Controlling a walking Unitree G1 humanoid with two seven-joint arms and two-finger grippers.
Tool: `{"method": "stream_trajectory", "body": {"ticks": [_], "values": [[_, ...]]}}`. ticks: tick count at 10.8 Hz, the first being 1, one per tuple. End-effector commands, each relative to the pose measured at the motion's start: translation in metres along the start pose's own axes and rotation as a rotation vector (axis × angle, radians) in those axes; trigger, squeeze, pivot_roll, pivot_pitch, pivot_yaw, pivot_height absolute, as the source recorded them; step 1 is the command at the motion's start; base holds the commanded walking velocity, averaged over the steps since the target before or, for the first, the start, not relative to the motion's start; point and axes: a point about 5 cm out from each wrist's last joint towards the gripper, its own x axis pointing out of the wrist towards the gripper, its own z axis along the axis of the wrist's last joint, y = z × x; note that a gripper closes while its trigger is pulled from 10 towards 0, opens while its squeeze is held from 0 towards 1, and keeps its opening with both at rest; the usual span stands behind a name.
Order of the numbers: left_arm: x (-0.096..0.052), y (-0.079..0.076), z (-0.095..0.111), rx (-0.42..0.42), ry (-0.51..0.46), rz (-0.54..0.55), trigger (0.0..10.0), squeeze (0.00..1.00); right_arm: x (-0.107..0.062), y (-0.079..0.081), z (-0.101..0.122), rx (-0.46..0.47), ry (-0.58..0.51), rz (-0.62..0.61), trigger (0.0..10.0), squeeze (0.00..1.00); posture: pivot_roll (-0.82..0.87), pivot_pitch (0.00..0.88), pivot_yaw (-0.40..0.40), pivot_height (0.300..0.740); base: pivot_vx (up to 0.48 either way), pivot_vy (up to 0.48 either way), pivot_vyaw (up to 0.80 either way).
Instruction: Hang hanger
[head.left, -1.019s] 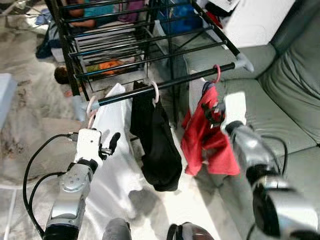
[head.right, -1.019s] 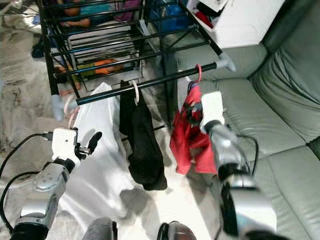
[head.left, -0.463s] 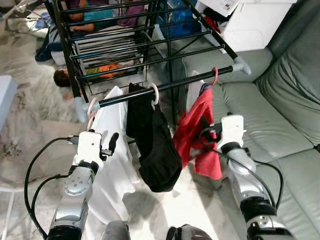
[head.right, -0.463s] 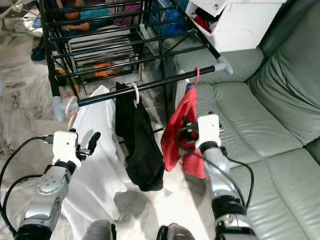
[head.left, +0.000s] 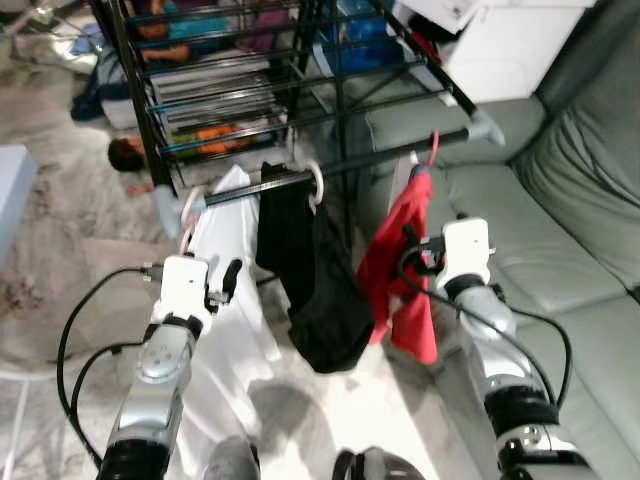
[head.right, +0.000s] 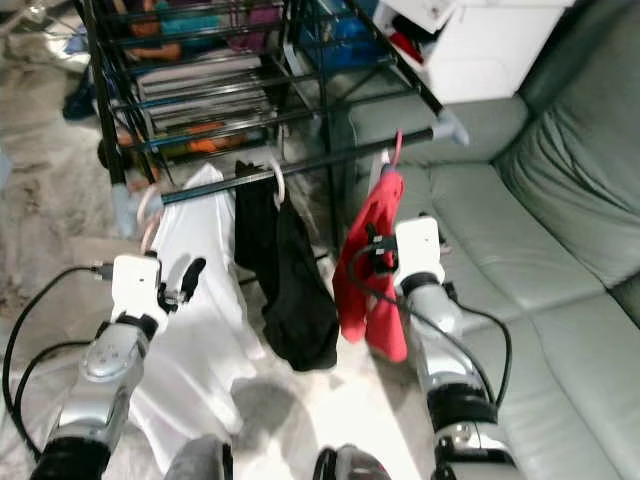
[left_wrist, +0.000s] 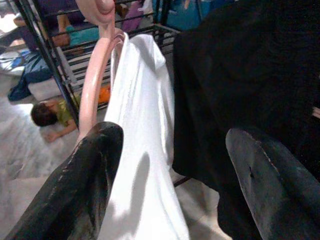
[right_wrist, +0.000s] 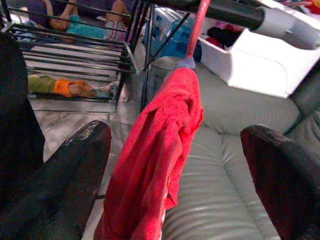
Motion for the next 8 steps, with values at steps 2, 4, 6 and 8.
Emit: {"method": "stream_trajectory", "body": {"ticks": [2, 4, 6, 8], "values": [[-0.0003, 0.0055, -0.0043, 0.011, 0.018, 0.017, 10.0, 0.00, 0.0002, 0.0000, 0.0044, 0.003, -0.009, -0.014, 10.0, 1.00, -0.01, 0.000, -0.029, 0.740, -0.308, 0.000, 0.00], [0.0016, 0.0044, -0.0030, 0.015, 0.011, 0.003, 10.0, 0.00, 0.0004, -0.0001, 0.0048, 0.004, -0.008, -0.024, 10.0, 1.00, -0.01, 0.000, -0.023, 0.740, -0.304, 0.000, 0.00], [0.0028, 0.0043, -0.0014, 0.023, 0.001, -0.010, 10.0, 0.00, 0.0006, 0.0013, 0.0049, 0.007, -0.006, -0.029, 10.0, 1.00, 0.00, 0.000, -0.019, 0.740, -0.311, 0.000, 0.00], [0.0033, 0.0046, -0.0009, 0.025, -0.002, -0.012, 10.0, 0.00, -0.0003, 0.0044, 0.0045, 0.010, -0.005, -0.030, 10.0, 1.00, 0.00, 0.000, -0.018, 0.740, -0.127, 0.000, 0.00]]}}
